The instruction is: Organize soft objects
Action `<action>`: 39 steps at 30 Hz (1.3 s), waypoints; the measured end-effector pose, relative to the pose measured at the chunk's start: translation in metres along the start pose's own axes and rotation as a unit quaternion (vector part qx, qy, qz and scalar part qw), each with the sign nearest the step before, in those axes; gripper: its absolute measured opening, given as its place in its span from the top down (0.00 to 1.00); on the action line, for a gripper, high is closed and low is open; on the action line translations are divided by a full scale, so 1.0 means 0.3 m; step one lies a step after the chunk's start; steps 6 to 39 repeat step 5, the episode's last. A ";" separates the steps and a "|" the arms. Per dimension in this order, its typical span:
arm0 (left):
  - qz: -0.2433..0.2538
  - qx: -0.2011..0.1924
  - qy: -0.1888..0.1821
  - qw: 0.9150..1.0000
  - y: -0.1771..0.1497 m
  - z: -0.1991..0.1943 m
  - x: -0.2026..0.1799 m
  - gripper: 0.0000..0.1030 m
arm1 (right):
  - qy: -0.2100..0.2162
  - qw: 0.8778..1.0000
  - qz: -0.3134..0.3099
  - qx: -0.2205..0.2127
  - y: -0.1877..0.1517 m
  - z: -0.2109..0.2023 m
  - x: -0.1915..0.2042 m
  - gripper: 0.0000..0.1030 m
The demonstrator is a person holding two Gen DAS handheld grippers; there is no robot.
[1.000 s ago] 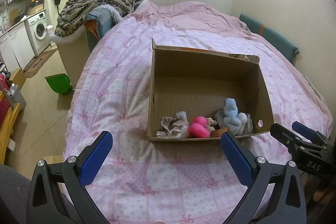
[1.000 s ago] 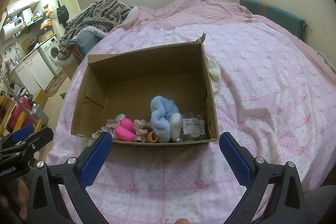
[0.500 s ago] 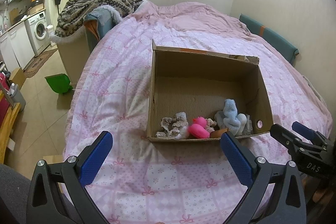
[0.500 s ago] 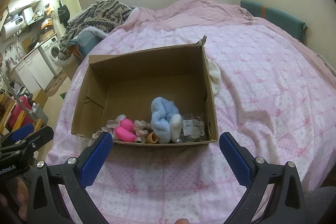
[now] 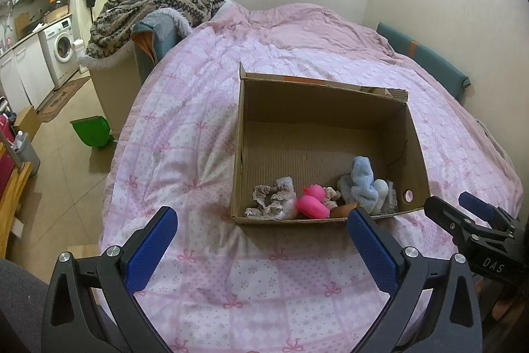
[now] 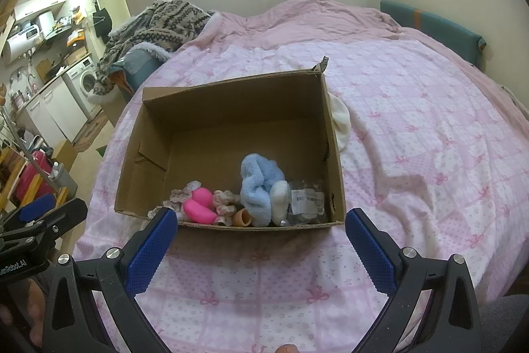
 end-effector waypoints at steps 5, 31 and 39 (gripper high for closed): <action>-0.007 0.003 -0.002 1.000 -0.001 0.000 0.003 0.00 | 0.000 1.000 -0.001 -0.001 0.003 0.000 -0.001 0.00; -0.007 0.003 -0.002 1.000 -0.001 0.000 0.003 0.00 | 0.000 1.000 -0.001 -0.001 0.003 0.000 -0.001 0.00; -0.007 0.003 -0.002 1.000 -0.001 0.000 0.003 0.00 | 0.000 1.000 -0.001 -0.001 0.003 0.000 -0.001 0.00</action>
Point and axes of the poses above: each gripper's, at about its wrist camera, not at the fingertips, and z roughly the way its jaws point, x to its left, y to its top, the point moved 1 cm from there along z, roughly the way its jaws point, and after that the axes turned 5 degrees about -x, right-handed, at the moved point
